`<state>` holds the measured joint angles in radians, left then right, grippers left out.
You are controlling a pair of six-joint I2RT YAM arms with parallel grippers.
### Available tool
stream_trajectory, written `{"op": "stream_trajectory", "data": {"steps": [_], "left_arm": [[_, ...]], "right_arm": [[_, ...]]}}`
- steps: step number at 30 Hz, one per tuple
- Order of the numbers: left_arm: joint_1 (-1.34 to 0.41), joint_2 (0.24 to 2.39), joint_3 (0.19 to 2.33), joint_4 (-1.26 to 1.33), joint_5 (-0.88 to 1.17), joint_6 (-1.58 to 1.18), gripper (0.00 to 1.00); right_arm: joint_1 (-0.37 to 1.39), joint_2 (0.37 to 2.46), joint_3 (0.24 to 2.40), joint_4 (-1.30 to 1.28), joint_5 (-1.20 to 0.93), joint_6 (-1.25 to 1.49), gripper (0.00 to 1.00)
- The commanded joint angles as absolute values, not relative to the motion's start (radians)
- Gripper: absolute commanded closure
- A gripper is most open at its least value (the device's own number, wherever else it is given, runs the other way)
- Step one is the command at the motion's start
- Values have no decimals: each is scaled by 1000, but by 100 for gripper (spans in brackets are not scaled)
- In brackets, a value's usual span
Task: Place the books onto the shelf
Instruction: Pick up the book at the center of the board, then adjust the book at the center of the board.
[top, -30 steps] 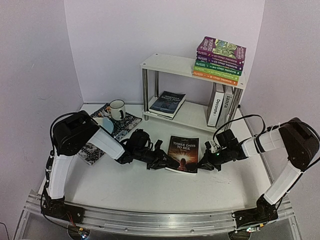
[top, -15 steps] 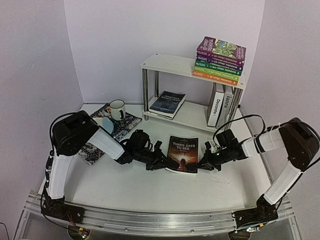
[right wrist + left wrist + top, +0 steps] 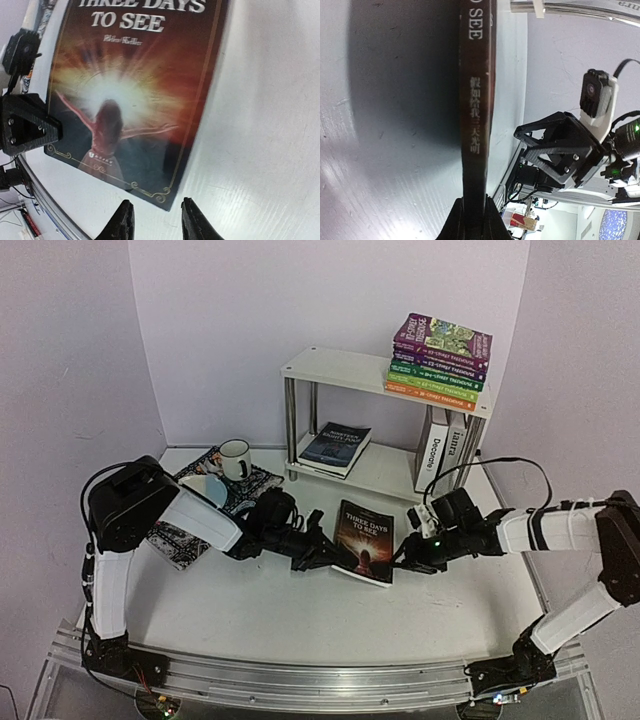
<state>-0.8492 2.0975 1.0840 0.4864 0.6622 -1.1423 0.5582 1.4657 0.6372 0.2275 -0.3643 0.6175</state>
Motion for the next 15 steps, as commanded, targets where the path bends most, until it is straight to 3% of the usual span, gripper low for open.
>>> {"op": "stream_trajectory", "data": {"steps": [1, 10, 15], "left_arm": [[-839, 1968, 1089, 510, 688, -1126, 100], [-836, 1855, 1073, 450, 679, -1121, 100], [-834, 1814, 1071, 412, 674, -1114, 100]], "right_arm": [[693, 1333, 696, 107, -169, 425, 60], [1036, 1182, 713, 117, 224, 70, 23], [1199, 1233, 757, 157, 466, -104, 14]]}}
